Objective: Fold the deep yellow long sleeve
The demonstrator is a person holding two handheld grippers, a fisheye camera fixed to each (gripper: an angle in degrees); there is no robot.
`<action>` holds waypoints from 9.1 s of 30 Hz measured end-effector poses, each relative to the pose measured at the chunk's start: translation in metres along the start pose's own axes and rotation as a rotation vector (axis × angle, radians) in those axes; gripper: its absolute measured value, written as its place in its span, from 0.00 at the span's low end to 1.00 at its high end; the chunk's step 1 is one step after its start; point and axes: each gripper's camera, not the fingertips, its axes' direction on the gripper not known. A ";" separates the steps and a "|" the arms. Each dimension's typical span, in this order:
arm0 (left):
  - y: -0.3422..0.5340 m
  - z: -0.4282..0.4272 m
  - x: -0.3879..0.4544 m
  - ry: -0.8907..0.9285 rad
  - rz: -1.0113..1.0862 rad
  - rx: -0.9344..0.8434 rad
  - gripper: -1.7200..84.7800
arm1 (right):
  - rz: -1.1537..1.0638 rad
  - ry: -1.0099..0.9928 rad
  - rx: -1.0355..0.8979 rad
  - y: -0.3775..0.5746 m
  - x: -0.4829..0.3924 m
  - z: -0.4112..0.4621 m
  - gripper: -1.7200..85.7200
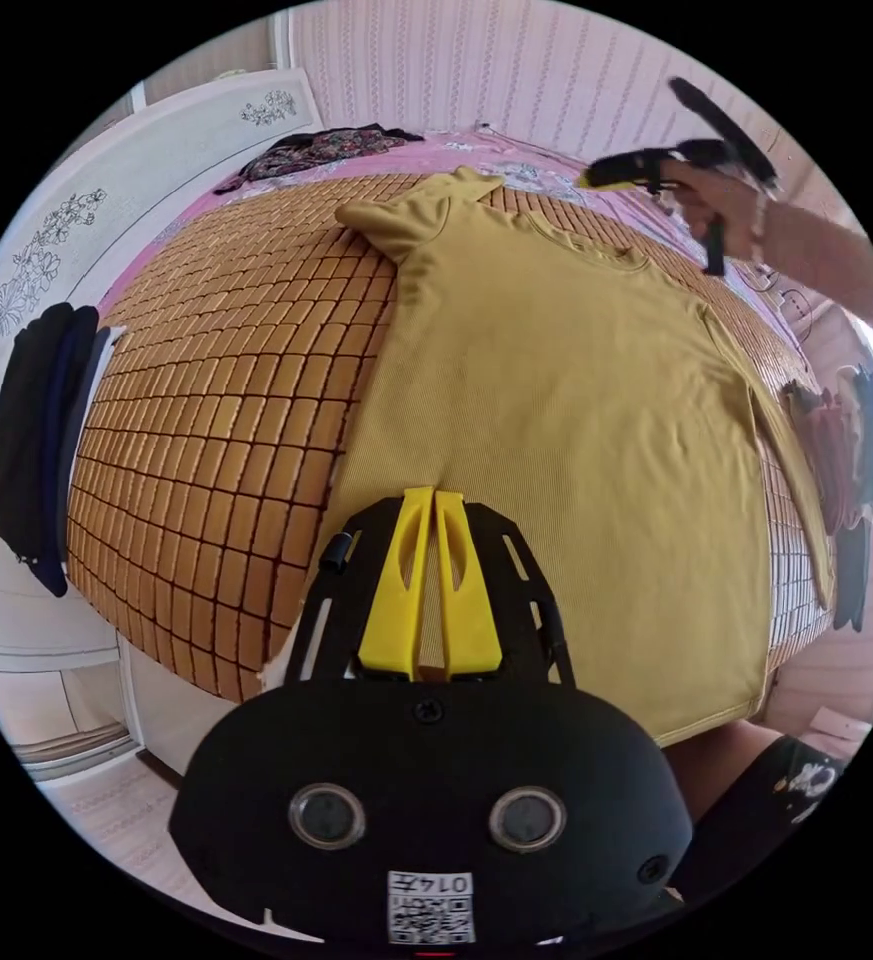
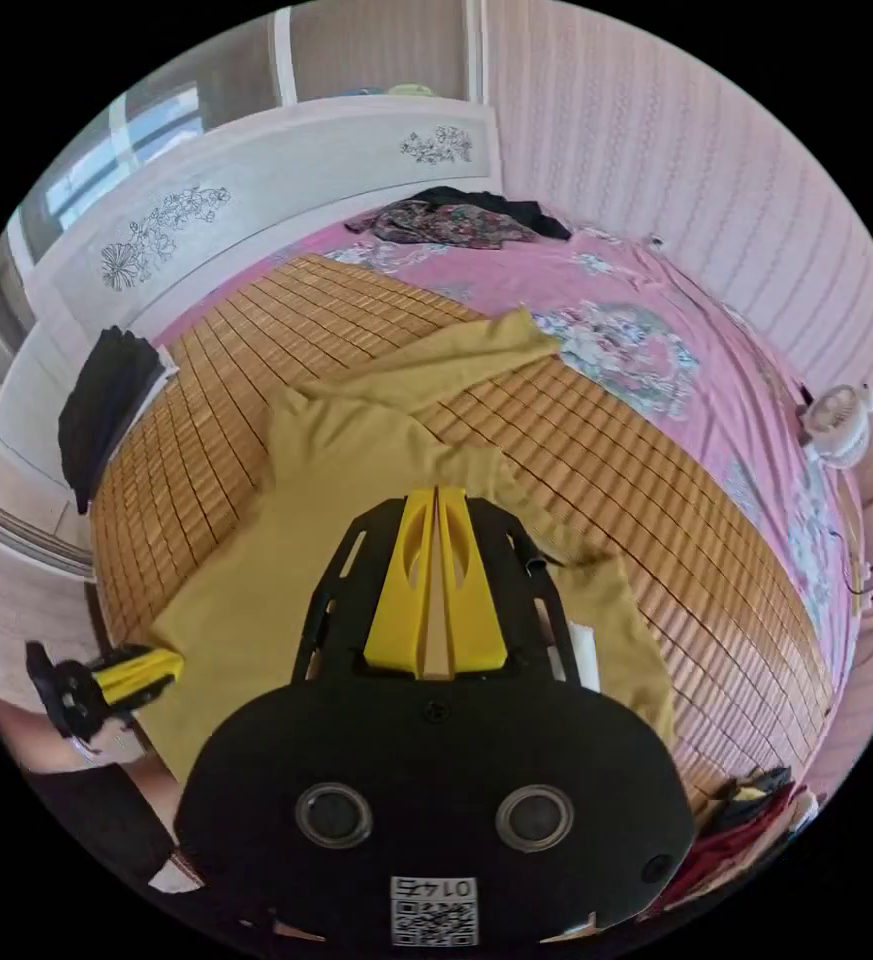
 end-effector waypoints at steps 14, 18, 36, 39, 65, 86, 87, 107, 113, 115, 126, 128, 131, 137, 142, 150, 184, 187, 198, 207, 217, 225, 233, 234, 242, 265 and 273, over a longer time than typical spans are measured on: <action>0.030 0.060 -0.080 0.248 0.026 -0.055 0.01 | 0.165 0.085 -0.162 -0.160 -0.069 0.196 0.08; 0.043 0.076 -0.099 0.319 0.040 -0.040 0.01 | -0.014 -0.193 -0.135 -0.168 -0.088 0.197 0.05; 0.144 0.034 -0.320 -0.059 -0.470 0.132 0.08 | -0.450 -0.568 -0.084 -0.112 -0.150 0.152 0.10; 0.124 0.050 -0.351 -0.146 -0.465 0.185 0.10 | -0.460 -0.525 -0.176 -0.085 -0.169 0.179 0.10; 0.210 0.060 -0.387 0.003 -0.749 0.130 0.12 | -0.541 -0.534 -0.245 -0.031 -0.309 0.227 0.12; 0.131 0.032 -0.381 0.055 -0.551 0.407 0.07 | -0.286 -0.443 -0.156 -0.004 -0.328 0.241 0.05; 0.117 0.020 -0.368 0.043 -0.482 0.442 0.07 | -0.228 -0.477 -0.121 -0.003 -0.313 0.231 0.04; -0.046 0.014 0.008 0.924 0.638 0.234 0.07 | 0.535 -0.172 -0.025 0.271 0.033 -0.032 0.07; -0.011 0.045 0.076 0.748 0.865 -0.018 0.07 | 0.709 -0.246 -0.176 0.374 0.066 -0.055 0.09; -0.012 0.046 0.086 0.747 0.870 -0.064 0.07 | 0.742 -0.292 -0.147 0.388 0.072 -0.066 0.09; -0.017 0.054 0.161 0.977 0.880 -0.271 0.08 | 0.841 -0.362 -0.091 0.438 0.108 -0.107 0.10; -0.022 0.054 0.157 1.032 0.814 -0.300 0.08 | 0.821 -0.340 -0.108 0.440 0.108 -0.113 0.10; -0.039 0.047 0.129 0.931 0.726 -0.221 0.08 | 0.707 -0.286 -0.115 0.425 0.105 -0.118 0.10; -0.112 0.040 0.035 0.357 0.506 0.032 0.09 | 0.358 -0.263 0.065 0.315 0.102 -0.094 0.12; -0.158 0.046 0.007 0.197 0.398 0.123 0.11 | 0.161 -0.264 0.180 0.190 0.105 -0.047 0.14; -0.156 0.051 -0.002 0.165 0.388 0.041 0.07 | 0.018 -0.384 -0.052 0.058 0.103 0.033 0.06; -0.031 -0.081 0.176 0.571 0.617 -0.025 0.09 | 0.528 -0.023 0.097 0.468 0.023 -0.206 0.03; -0.023 -0.079 0.207 0.550 0.713 -0.073 0.11 | 0.592 -0.026 0.168 0.503 0.034 -0.215 0.05; 0.012 -0.135 0.270 0.334 0.892 0.026 0.02 | 0.481 -0.194 0.398 0.585 0.021 -0.237 0.03; 0.051 -0.221 0.296 0.110 0.963 0.011 0.01 | 0.553 -0.327 0.506 0.631 0.023 -0.282 0.02; 0.050 -0.233 0.316 0.135 0.839 -0.126 0.01 | 0.384 -0.291 0.322 0.605 -0.001 -0.301 0.05; 0.045 -0.223 0.345 0.131 0.809 -0.219 0.01 | 0.369 -0.169 0.038 0.594 -0.006 -0.286 0.02; 0.017 -0.293 0.362 0.154 0.873 -0.015 0.01 | 1.019 0.077 0.607 0.750 0.065 -0.410 0.08; 0.009 -0.307 0.371 0.133 0.902 0.059 0.01 | 1.128 0.139 0.630 0.781 0.069 -0.422 0.12; -0.052 -0.329 0.472 0.385 0.880 0.254 0.05 | 1.550 0.138 0.791 0.900 0.086 -0.433 0.21; -0.024 -0.238 0.728 0.412 1.226 0.134 0.10 | 1.739 0.168 0.800 0.955 0.115 -0.446 0.11; -0.012 -0.248 0.750 0.378 1.216 0.148 0.10 | 1.708 0.202 0.775 0.953 0.124 -0.453 0.12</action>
